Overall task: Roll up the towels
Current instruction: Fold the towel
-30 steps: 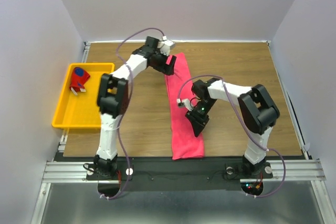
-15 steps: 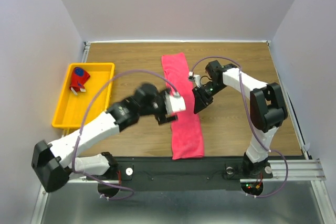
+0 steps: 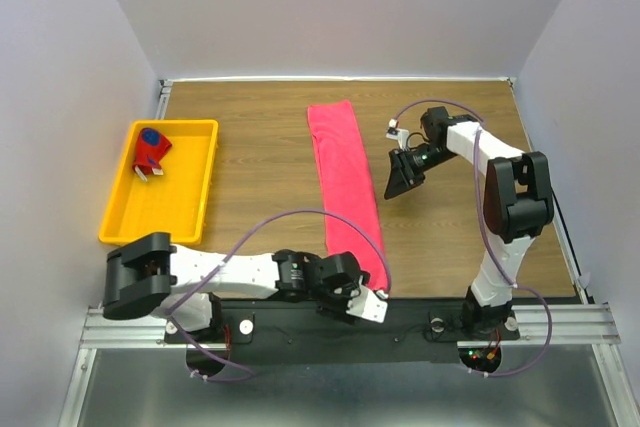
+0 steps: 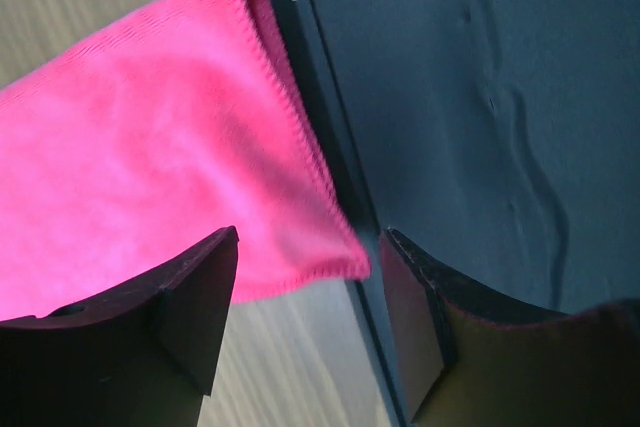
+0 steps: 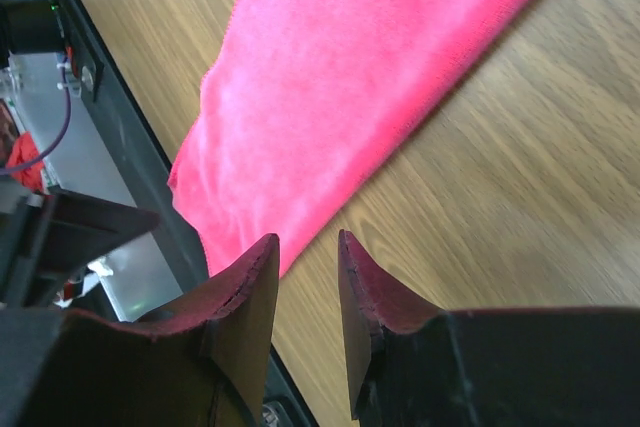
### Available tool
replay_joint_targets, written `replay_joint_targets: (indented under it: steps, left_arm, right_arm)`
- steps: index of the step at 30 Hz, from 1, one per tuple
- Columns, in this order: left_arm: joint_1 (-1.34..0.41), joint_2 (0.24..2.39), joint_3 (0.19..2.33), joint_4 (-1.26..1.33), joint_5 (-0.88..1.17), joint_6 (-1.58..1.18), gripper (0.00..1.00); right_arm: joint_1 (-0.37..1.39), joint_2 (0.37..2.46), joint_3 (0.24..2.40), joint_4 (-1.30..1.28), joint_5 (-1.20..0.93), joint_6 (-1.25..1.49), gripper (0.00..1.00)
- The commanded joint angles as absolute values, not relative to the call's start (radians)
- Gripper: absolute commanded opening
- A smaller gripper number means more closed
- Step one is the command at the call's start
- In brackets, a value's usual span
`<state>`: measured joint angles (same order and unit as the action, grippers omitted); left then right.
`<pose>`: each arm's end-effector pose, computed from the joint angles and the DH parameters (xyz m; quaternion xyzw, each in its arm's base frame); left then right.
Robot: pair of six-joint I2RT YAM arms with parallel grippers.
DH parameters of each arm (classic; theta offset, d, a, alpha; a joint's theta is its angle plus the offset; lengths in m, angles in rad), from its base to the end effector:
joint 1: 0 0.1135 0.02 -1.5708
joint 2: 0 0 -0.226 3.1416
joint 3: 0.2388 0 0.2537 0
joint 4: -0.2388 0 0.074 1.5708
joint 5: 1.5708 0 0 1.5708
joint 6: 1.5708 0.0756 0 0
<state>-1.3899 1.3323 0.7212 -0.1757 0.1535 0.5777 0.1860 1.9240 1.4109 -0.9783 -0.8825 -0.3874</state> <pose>0.0440 -0.3050 0.1355 0.7834 0.4859 -0.2156 0.3219 0.3352 0.1225 0.1352 -0.2718 0.8618 0.4210 0.0786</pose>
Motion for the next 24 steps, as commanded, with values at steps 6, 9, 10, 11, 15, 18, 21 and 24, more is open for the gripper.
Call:
replay_joint_targets:
  steps: [6, 9, 10, 11, 15, 18, 21, 24]
  left_arm:
    - [-1.420, 1.514, 0.781, -0.009, 0.017, 0.564, 0.71]
    - [-1.422, 1.541, 0.770, -0.005, 0.008, 0.571, 0.65]
    - [-1.424, 1.549, 0.769, 0.017, 0.008, 0.571, 0.63]
    - [-1.425, 1.566, 0.767, 0.017, 0.009, 0.572, 0.59]
    - [-1.437, 1.566, 0.759, 0.003, 0.008, 0.565, 0.40]
    - [-1.442, 1.560, 0.764, -0.033, 0.026, 0.555, 0.14]
    - [-1.443, 1.555, 0.776, -0.064, 0.041, 0.543, 0.00]
    - [-1.443, 1.543, 0.805, -0.093, 0.063, 0.526, 0.00]
  right_arm:
    - [0.158, 1.864, 1.405, -0.973, -0.897, -0.406, 0.36]
    - [0.153, 1.861, 1.399, -0.977, -0.897, -0.416, 0.36]
    - [0.152, 1.861, 1.399, -0.980, -0.896, -0.417, 0.36]
    - [0.146, 1.859, 1.397, -0.979, -0.893, -0.420, 0.36]
    - [0.137, 1.864, 1.399, -0.988, -0.885, -0.433, 0.36]
    - [0.133, 1.868, 1.402, -0.991, -0.885, -0.437, 0.36]
    - [0.133, 1.870, 1.404, -0.992, -0.887, -0.440, 0.36]
    - [0.132, 1.873, 1.404, -0.994, -0.887, -0.443, 0.36]
